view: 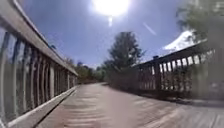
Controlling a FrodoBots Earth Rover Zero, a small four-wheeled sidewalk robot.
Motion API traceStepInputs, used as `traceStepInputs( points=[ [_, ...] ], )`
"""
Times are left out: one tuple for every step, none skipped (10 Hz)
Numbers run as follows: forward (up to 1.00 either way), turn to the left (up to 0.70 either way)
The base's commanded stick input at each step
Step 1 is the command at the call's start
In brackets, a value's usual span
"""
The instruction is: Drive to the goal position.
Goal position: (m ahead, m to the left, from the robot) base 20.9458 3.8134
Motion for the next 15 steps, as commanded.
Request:
traceStepInputs(
  points=[
    [0.85, 0.0],
    [0.85, 0.0],
    [0.85, 0.0],
    [0.85, 0.0],
    [0.85, 0.0],
    [0.85, 0.0],
    [0.85, 0.0],
    [0.85, 0.09],
    [0.85, 0.32],
    [0.85, 0.0],
    [0.85, 0.11],
    [0.85, 0.32],
    [0.85, 0.34],
    [0.85, 0.23],
    [0.85, 0.01]
  ],
)
